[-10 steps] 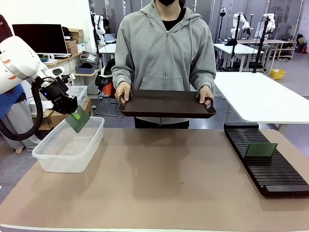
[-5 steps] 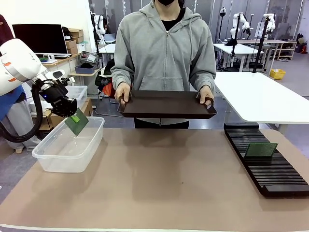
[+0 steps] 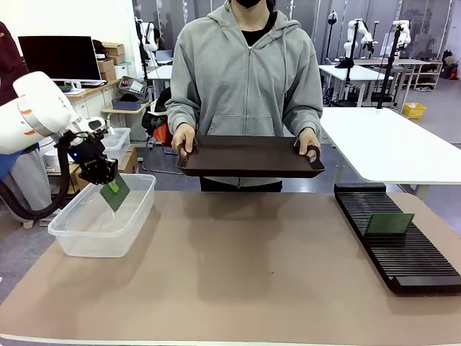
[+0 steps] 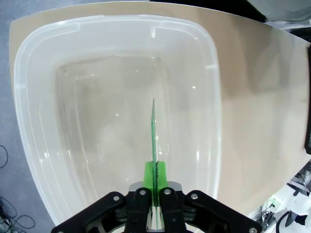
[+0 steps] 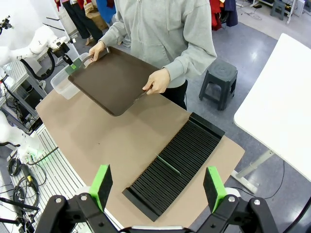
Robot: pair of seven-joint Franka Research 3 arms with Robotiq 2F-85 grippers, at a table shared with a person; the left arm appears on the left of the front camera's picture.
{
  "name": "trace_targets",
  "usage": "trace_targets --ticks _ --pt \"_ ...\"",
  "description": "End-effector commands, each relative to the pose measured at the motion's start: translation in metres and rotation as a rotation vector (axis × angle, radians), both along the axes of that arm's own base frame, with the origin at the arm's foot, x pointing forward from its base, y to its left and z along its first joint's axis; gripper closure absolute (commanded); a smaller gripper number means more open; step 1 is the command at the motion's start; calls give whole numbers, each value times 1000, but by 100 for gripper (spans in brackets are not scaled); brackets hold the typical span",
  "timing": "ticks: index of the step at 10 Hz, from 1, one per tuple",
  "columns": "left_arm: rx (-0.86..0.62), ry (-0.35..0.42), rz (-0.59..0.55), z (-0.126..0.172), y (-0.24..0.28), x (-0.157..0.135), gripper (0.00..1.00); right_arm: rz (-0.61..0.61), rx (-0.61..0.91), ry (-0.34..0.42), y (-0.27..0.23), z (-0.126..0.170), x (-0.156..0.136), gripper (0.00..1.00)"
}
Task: Sort PCBs into racks and boxes based on the side picked up.
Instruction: If the short side of the Blank PCB is picked up, insert it into the PCB Rack ; if the long side is picked up, place it in the Organizing box.
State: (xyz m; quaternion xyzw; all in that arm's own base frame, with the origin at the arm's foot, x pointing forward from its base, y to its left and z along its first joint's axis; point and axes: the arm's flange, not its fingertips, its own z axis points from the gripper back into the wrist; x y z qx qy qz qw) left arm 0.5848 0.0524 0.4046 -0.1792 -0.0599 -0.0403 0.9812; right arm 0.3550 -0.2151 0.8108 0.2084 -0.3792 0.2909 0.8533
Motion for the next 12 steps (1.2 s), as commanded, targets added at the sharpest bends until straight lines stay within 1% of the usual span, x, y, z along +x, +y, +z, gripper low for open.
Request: trace_targets --ticks 1,3,4,7,11,12 --pt "54 -35 7 -15 -5 -4 97 8 12 1 1 0 -1 0" --pt "32 7 10 -30 -5 -5 97 8 12 1 1 0 -1 0" --pt "47 14 12 -35 -2 -5 97 8 12 1 1 0 -1 0" --pt "31 69 16 -46 -2 -11 97 8 12 1 1 0 -1 0" --pt "31 129 3 -62 -6 -8 97 8 12 1 1 0 -1 0" --pt "29 132 3 -63 -7 -8 83 8 12 1 1 0 -1 0"
